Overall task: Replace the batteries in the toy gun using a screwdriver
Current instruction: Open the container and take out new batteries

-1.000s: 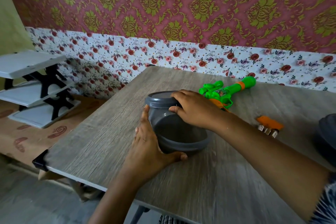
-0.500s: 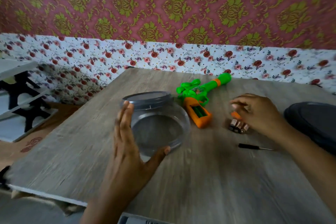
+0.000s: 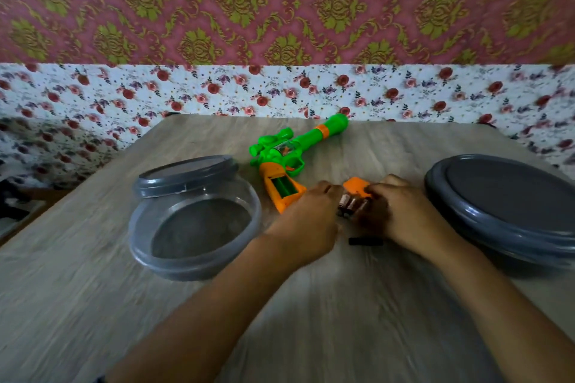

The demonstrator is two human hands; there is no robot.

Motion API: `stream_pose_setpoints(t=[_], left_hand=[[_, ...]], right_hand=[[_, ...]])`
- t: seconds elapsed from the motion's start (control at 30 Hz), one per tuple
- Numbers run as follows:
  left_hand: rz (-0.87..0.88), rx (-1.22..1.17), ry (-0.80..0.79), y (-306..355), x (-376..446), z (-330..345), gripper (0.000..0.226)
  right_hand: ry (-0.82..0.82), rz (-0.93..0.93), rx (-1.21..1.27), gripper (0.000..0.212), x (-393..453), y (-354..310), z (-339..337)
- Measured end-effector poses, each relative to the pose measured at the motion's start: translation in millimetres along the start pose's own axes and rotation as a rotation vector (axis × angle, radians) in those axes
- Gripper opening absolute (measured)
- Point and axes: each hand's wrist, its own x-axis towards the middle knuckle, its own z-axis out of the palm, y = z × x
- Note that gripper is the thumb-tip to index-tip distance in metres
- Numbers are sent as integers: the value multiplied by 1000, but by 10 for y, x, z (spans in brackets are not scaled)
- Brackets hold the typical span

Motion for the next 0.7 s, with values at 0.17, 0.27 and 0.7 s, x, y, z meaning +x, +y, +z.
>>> stream_pose_setpoints(t=[0.17,0.27,0.7], left_hand=[[52,101,-102,-21,372,58,40],[55,158,-179,47,485,-14,31],[20,124,-238,228,564,-92,34]], right_hand=[[-11,8,-68,42,24,20,58],[-9,-25,-126,41,39,60,68],[-42,-67,-27,29,42,62,30]])
